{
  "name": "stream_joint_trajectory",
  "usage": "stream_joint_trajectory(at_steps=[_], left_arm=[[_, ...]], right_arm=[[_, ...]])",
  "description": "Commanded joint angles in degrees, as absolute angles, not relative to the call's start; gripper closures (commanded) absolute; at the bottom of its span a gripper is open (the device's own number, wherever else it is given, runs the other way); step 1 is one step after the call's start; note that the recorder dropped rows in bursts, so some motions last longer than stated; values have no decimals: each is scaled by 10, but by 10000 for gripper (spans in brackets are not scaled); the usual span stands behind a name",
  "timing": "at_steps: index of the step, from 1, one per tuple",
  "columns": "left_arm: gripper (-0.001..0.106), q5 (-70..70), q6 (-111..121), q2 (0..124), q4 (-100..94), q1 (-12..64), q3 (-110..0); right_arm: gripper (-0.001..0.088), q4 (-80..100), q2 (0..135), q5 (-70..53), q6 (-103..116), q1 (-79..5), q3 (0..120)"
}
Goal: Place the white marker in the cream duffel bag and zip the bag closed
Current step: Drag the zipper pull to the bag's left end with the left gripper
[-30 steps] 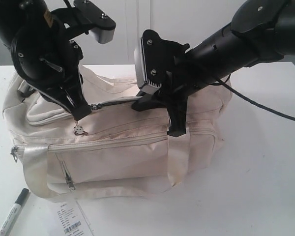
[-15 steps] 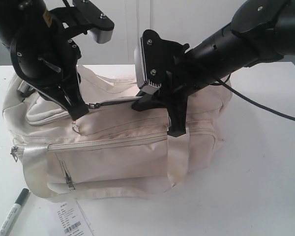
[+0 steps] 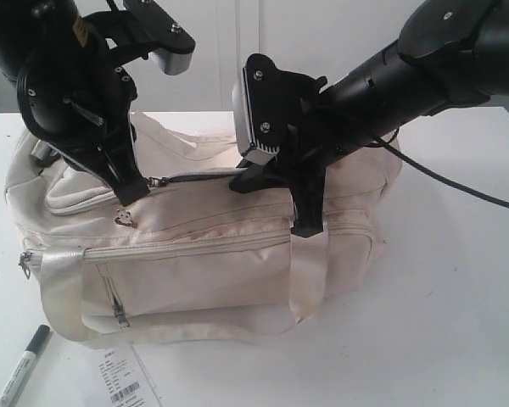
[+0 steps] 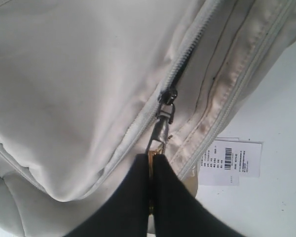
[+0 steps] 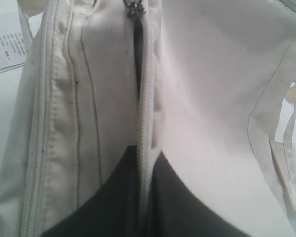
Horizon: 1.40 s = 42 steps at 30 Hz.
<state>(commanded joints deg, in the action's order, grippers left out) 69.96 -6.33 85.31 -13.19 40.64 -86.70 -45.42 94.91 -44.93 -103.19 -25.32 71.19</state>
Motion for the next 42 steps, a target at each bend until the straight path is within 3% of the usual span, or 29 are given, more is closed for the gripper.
stream_joint_trajectory(at_steps=[7,35,42], left_arm=[[1053,700,-68,853,-109,367,-867],[1053,700,-93,853,-171,366,-866],[1053,700,-103,853,-159,325,-866]], right_arm=[[868,-452,949,-445,-1028,-253,712],[868,-452,949,-434,-1021,-253,712],[868,-452,949,-432,-1018,-253,712]])
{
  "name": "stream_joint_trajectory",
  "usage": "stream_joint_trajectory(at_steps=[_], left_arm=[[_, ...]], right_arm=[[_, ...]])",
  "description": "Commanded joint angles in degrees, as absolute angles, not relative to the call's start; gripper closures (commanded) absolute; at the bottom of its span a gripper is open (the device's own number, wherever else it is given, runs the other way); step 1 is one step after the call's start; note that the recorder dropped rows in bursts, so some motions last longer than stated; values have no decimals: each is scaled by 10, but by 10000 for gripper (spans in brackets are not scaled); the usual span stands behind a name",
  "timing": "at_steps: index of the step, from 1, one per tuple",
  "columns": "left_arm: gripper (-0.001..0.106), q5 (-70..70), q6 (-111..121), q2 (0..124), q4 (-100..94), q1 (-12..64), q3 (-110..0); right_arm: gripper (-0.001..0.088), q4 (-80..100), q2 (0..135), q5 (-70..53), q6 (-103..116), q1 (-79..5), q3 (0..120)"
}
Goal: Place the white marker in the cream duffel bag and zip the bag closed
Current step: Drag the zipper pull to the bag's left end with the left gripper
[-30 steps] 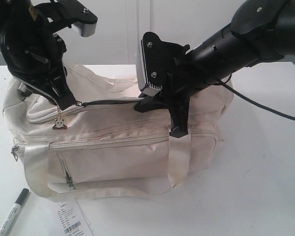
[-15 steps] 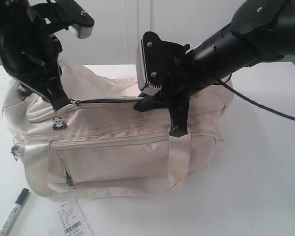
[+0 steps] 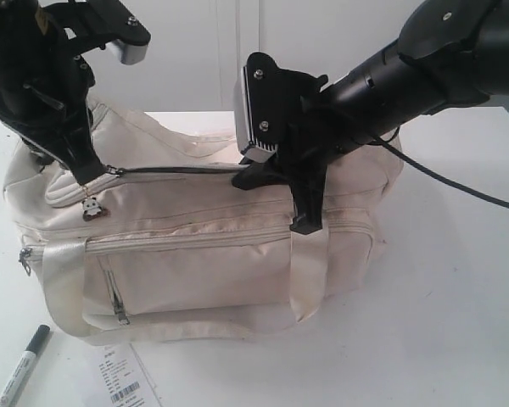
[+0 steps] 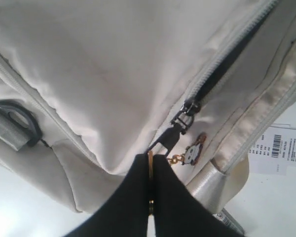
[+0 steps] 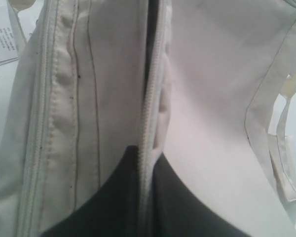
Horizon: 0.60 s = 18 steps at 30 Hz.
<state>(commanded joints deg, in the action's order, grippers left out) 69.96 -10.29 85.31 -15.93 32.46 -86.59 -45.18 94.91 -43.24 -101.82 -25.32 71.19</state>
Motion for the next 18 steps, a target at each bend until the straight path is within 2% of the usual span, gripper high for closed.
stream_joint_trajectory(at_steps=[18], left_arm=[[1053,700,-112,853,-136,264,-866]], right_arm=[[868,-452,948,-432,-1017,-253,712]])
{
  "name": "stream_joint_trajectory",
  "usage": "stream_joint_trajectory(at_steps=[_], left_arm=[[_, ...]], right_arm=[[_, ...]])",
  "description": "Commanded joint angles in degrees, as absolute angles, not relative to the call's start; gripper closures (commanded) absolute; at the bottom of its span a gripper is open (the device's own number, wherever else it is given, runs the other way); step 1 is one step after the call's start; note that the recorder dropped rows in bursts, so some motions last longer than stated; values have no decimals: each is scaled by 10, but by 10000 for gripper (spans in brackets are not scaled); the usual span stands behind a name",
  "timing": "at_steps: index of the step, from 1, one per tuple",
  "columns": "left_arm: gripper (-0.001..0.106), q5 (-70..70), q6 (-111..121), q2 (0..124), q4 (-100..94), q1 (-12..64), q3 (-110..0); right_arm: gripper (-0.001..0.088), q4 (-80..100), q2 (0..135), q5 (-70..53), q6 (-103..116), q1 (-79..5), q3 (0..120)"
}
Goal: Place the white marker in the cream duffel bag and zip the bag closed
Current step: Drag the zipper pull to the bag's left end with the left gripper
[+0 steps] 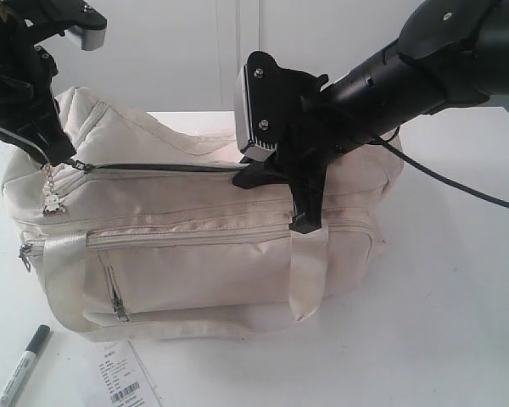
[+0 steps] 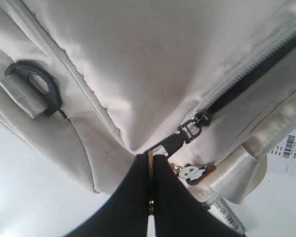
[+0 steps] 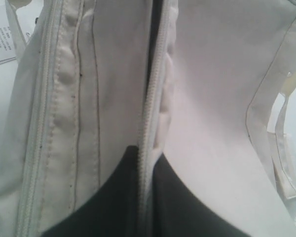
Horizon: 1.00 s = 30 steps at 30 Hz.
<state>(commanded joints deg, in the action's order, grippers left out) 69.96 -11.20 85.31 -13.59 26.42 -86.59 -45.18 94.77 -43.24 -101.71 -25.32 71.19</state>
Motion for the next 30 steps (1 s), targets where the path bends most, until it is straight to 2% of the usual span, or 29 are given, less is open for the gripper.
stream_joint_trajectory(at_steps=[23,30], left_arm=[[1053,700,-112,853,-173,264,-861],[1053,700,-115,853,-166,241,-828]], right_arm=[[868,-449,948,-432,-1017,-253,712],[868,-449,948,-432,-1017,-251,712]])
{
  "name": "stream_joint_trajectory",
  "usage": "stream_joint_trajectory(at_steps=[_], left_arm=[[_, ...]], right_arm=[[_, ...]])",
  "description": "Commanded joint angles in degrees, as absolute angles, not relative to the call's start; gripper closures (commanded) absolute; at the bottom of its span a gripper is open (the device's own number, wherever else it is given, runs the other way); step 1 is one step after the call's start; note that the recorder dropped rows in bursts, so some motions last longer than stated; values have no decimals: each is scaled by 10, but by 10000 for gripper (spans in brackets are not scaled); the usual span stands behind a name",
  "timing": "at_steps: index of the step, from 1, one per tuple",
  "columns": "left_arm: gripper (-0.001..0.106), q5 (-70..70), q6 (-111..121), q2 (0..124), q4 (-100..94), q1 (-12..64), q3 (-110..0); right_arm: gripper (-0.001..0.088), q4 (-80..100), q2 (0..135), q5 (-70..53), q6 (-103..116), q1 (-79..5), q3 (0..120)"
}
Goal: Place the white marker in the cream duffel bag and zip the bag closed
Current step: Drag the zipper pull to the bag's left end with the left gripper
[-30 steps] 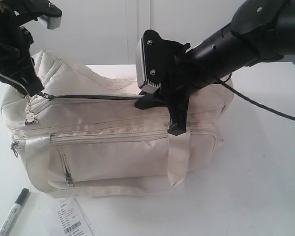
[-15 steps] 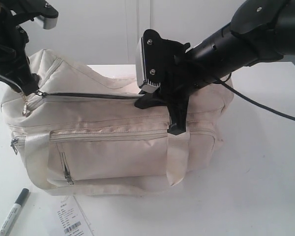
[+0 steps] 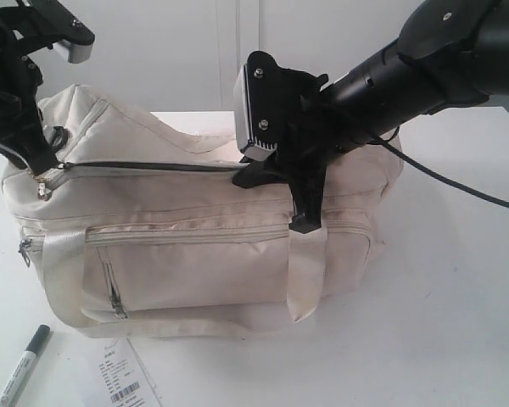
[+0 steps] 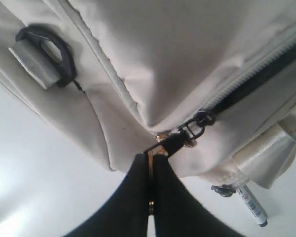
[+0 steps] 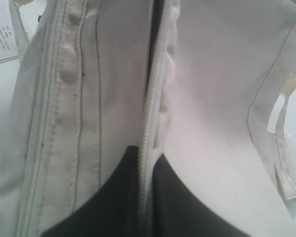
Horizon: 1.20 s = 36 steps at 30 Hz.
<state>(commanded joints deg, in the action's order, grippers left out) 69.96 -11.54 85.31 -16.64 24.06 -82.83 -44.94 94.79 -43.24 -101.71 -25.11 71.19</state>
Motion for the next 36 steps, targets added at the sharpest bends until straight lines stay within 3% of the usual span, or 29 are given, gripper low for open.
stream_joint_trajectory(at_steps=[36], left_arm=[[1030,684,-44,833,-232,205,-818]], right_arm=[[868,-437,948,-438,-1017,-251,712]])
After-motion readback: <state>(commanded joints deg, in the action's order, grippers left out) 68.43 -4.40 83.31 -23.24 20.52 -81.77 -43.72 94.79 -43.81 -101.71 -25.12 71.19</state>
